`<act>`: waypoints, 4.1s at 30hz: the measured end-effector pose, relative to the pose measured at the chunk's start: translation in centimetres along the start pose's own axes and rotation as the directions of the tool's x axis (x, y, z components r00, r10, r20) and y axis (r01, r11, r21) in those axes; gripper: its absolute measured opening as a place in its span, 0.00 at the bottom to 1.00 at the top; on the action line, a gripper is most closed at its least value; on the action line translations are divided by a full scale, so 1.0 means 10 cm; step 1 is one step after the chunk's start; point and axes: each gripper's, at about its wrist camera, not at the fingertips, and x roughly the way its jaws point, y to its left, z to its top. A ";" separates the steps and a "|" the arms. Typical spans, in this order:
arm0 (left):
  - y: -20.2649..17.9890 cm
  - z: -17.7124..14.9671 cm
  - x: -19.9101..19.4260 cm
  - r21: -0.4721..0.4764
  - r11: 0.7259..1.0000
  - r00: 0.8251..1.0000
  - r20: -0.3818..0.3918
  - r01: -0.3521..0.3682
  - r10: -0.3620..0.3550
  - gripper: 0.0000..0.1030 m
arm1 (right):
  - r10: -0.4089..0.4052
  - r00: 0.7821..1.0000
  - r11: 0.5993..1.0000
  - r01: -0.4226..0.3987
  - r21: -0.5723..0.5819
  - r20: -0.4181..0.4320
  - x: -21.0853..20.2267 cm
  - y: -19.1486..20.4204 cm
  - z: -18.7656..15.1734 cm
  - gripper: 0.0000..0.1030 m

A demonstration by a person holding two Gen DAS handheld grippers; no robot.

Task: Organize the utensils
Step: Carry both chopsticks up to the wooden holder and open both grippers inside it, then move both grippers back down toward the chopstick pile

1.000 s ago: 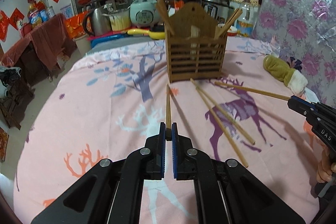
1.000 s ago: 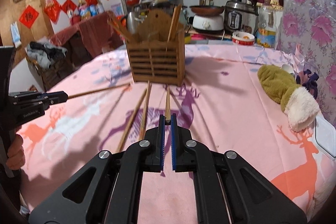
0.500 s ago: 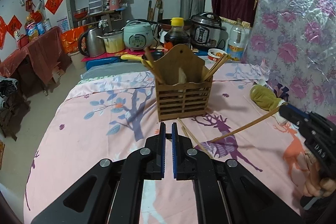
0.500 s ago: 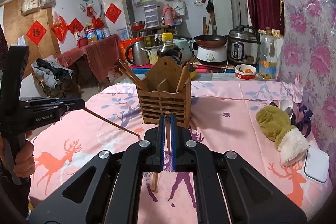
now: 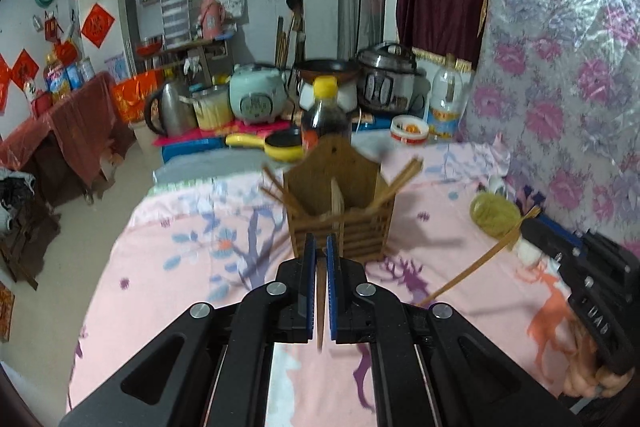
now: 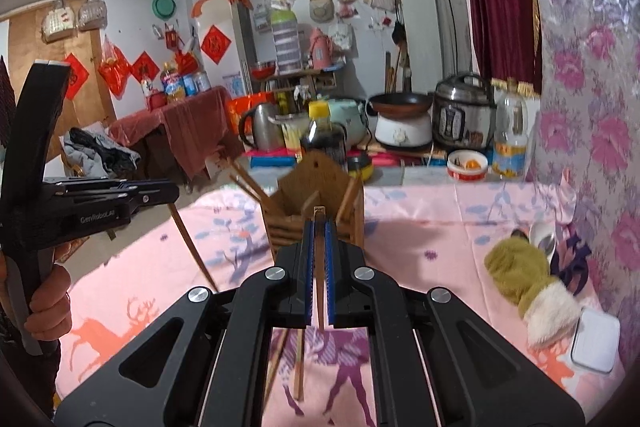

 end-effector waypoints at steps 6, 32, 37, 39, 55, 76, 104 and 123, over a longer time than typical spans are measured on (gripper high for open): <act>-0.08 0.46 -0.13 0.006 1.000 0.997 0.078 0.004 -0.004 0.06 | -0.002 0.998 1.000 0.002 -0.013 0.056 0.05 0.08 0.29 0.06; 0.07 1.05 0.46 -0.094 0.995 0.957 0.282 -0.040 0.065 0.06 | -0.051 0.961 0.994 0.022 0.110 0.271 0.71 -0.05 0.75 0.06; 0.12 1.01 0.63 -0.112 0.994 0.962 0.267 -0.020 0.050 0.06 | -0.062 0.953 0.995 0.034 0.099 0.296 0.81 -0.03 0.74 0.06; 0.14 0.98 0.70 -0.121 0.993 0.967 0.252 -0.011 0.042 0.06 | -0.067 0.955 0.995 0.044 0.085 0.289 0.90 -0.02 0.74 0.06; 0.50 0.64 1.08 -0.212 0.976 0.989 0.149 0.050 -0.018 0.83 | -0.081 0.988 0.996 0.074 0.058 0.131 1.37 -0.06 0.53 0.17; 0.54 0.42 0.82 -0.219 0.967 0.976 0.144 -0.127 0.161 0.94 | -0.120 0.972 0.993 0.118 0.026 0.200 0.95 0.07 0.46 0.77; 0.12 -0.34 0.26 -0.117 0.959 0.936 0.218 -0.256 0.277 0.94 | -0.241 0.934 0.957 0.274 -0.094 0.262 0.17 0.43 0.07 0.90; 0.54 -1.24 0.57 -0.157 0.944 0.956 -0.080 -0.291 0.281 0.94 | -0.302 0.949 0.940 0.312 -0.137 0.088 -0.04 0.07 -0.79 0.94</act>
